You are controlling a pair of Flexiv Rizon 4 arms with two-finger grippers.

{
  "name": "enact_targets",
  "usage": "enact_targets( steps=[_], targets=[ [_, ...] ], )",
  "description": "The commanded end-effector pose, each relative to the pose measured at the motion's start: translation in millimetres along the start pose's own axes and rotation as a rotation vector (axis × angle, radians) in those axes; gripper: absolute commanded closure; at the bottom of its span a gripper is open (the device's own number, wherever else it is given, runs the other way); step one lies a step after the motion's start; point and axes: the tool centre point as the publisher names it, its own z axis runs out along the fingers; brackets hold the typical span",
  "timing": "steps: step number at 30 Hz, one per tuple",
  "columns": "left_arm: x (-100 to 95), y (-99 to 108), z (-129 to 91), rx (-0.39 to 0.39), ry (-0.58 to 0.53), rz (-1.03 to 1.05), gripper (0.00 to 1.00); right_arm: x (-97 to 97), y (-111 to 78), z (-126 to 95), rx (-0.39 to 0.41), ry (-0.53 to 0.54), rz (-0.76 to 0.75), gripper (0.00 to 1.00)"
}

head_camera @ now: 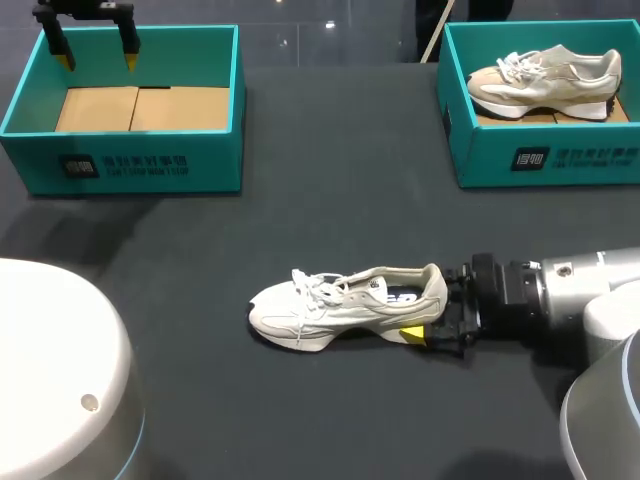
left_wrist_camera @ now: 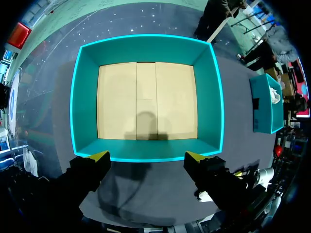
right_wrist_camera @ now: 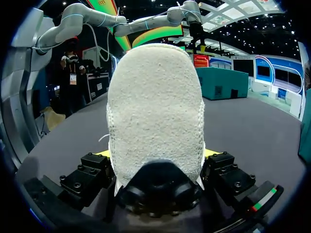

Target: Take the shoe out of the shoebox, open the shoe tongue, remove and reinsert the insole, then place the shoe into the shoebox

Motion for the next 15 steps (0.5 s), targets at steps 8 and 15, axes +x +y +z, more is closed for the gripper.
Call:
enact_targets(
  steps=[8,15],
  targets=[
    [-0.1,0.0,-0.3,-0.001,-0.001,0.0,0.0,-7.9,-1.4,1.8,0.001,0.034,0.011,1.0],
    [-0.1,0.0,-0.3,-0.001,-0.001,0.0,0.0,-7.9,-1.4,1.8,0.001,0.034,0.011,1.0]
  ],
)
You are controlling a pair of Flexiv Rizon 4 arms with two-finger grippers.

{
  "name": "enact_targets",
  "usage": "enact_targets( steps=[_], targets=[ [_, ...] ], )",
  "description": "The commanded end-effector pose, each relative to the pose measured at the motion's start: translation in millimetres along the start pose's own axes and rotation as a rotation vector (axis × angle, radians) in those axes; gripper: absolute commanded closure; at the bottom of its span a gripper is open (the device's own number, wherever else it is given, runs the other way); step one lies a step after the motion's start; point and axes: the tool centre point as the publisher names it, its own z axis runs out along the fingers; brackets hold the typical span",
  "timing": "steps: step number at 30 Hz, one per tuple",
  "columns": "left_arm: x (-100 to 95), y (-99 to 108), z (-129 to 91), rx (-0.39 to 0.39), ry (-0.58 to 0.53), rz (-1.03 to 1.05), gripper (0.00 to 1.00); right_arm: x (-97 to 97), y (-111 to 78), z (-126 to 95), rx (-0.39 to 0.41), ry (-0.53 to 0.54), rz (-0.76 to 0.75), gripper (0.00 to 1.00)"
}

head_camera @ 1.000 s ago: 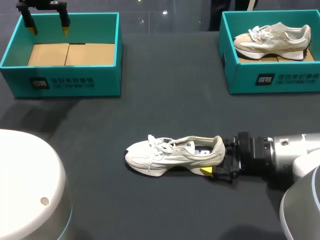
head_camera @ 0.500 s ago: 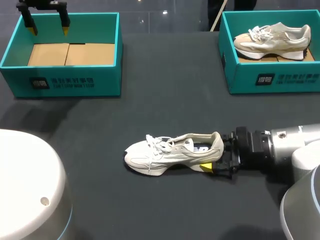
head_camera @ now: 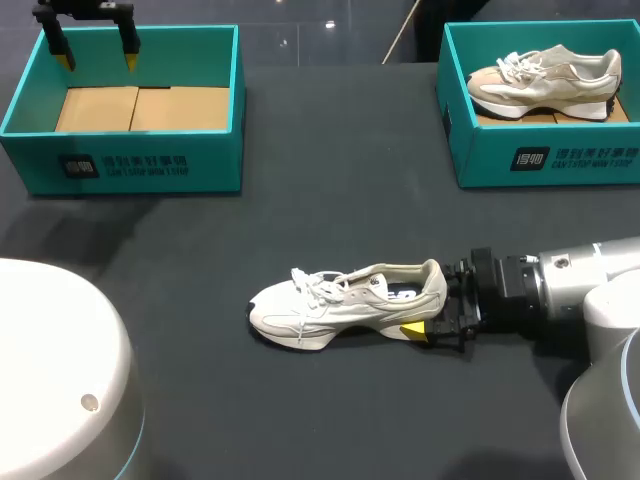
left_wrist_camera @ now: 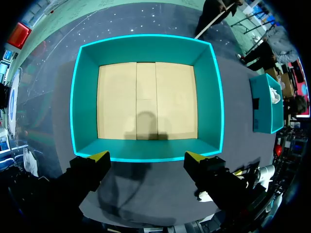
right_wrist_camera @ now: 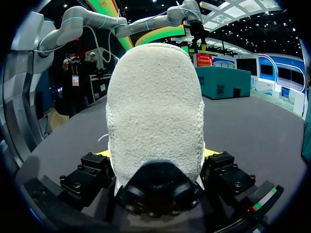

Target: Take the shoe out of the shoebox, open the shoe tongue, remove and reinsert the insole, then place the shoe into the shoebox

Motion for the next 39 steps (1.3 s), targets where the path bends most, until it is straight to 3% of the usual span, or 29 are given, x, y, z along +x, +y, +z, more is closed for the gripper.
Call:
enact_targets(
  steps=[1,3,7,14,22,24,33,39],
  targets=[
    [-0.1,0,0,-0.001,-0.001,0.0,0.0,-2.9,-0.4,1,0.005,-0.001,0.002,1.0],
    [-0.1,0,0,-0.001,-0.001,0.0,0.0,-2.9,-0.4,1,0.005,-0.001,0.002,1.0],
    [22.3,26,6,0.008,-0.077,-0.108,0.0,-2.9,-0.4,1,0.005,-0.001,0.002,1.0],
    [49.6,74,6,0.002,-0.073,-0.173,0.0,-2.9,-0.4,1,0.005,-0.001,0.002,1.0],
    [96.4,133,8,0.029,-0.068,-0.191,0.0,-2.9,-0.4,1,0.005,-0.001,0.002,1.0],
    [109.2,140,9,-0.005,-0.066,-0.176,0.0,-2.9,-0.4,1,0.005,-0.001,0.002,1.0],
    [154.0,182,-7,-0.02,-0.014,-0.065,0.0,-2.9,-0.4,1,0.005,-0.001,0.002,1.0],
    [154.0,182,-7,-0.02,-0.014,-0.065,0.0,-2.9,-0.4,1,0.005,-0.001,0.002,1.0]
  ],
)
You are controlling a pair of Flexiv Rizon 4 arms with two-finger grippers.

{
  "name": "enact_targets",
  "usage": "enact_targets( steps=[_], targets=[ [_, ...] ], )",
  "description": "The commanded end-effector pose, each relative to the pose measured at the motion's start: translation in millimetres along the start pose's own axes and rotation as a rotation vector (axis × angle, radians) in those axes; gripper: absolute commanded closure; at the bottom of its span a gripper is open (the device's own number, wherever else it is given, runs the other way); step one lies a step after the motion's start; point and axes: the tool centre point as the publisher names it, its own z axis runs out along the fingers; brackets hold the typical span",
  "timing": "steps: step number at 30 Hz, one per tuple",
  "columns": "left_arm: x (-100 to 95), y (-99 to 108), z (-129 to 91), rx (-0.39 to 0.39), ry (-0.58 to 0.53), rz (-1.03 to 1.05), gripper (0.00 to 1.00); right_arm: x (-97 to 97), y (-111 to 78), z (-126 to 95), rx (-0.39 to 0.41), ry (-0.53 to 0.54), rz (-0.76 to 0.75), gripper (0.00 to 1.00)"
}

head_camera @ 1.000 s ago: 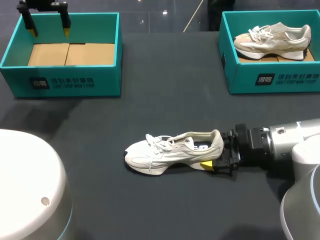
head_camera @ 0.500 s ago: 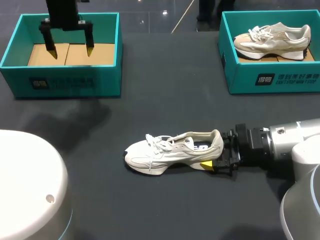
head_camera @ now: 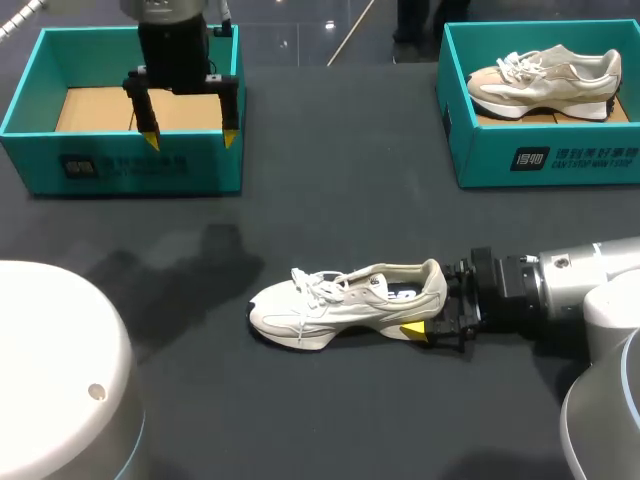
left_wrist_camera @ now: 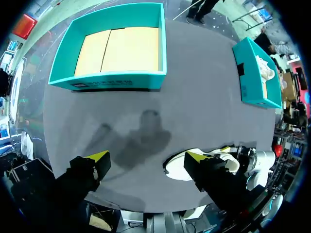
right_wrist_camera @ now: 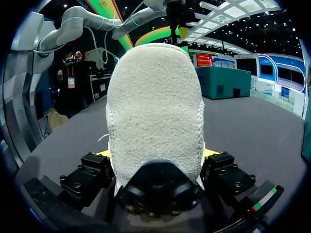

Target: Take the shoe out of the shoebox, open the shoe tongue, remove and reinsert the insole, then place the shoe into the shoebox

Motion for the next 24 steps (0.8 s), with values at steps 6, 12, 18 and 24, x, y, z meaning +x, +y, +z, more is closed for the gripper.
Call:
enact_targets(
  steps=[6,12,18,24],
  targets=[
    [-3.3,4,0,0.018,0.006,-0.001,0.0,-2.6,-0.4,1,0.005,0.0,0.002,1.0],
    [17.7,42,5,0.026,0.01,0.061,0.0,-2.6,-0.4,1,0.005,0.0,0.002,1.0],
    [66.0,85,15,0.04,-0.001,0.124,0.0,-2.6,-0.4,1,0.005,0.0,0.002,1.0],
    [108.6,114,27,0.025,-0.014,0.176,0.0,-2.6,-0.4,1,0.005,0.0,0.002,1.0]
  ],
)
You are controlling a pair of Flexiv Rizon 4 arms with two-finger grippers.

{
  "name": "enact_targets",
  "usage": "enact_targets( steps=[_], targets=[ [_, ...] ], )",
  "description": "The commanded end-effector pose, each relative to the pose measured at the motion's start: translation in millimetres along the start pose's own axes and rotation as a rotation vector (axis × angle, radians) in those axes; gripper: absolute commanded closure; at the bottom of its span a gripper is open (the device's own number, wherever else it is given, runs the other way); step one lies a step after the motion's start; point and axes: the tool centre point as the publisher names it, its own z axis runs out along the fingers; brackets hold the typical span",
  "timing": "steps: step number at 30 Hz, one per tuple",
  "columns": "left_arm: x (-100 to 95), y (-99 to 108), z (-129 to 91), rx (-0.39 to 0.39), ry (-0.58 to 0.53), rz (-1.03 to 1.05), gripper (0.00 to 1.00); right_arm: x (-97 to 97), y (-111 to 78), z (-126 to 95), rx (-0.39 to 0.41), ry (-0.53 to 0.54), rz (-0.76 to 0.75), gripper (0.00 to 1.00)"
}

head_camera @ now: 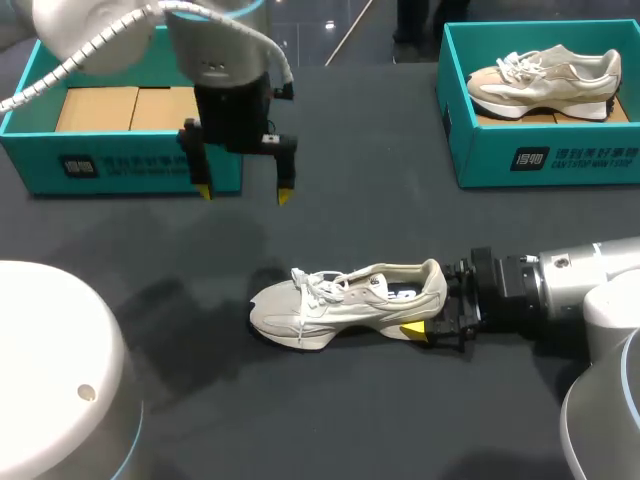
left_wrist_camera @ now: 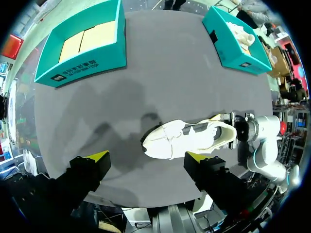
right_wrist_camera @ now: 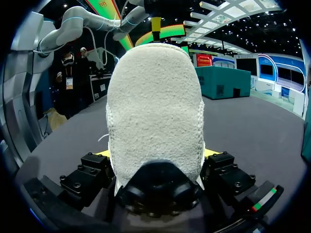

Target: Take the shoe out of the shoebox, open the shoe tongue, remove and reinsert the insole, then place the shoe into the shoebox

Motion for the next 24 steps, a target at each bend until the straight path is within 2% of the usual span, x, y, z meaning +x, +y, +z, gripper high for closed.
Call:
enact_targets(
  steps=[1,3,13,16,22,24],
  targets=[
    [40.1,11,11,-0.007,-0.025,0.017,0.0,-2.4,-0.4,1,0.005,0.0,0.002,1.0],
    [51.8,14,12,0.002,-0.038,0.042,0.0,-2.4,-0.4,1,0.005,0.0,0.002,1.0],
    [51.8,14,12,0.002,-0.038,0.042,0.0,-2.4,-0.4,1,0.005,0.0,0.002,1.0],
    [69.8,17,29,-0.003,-0.08,0.071,0.0,-2.4,-0.4,1,0.005,0.0,0.002,1.0],
    [98.2,10,45,-0.012,-0.101,0.061,0.0,-2.4,-0.4,1,0.005,0.0,0.002,1.0],
    [105.1,6,51,-0.052,-0.094,0.067,0.0,-2.4,-0.4,1,0.005,0.0,0.002,1.0]
  ],
)
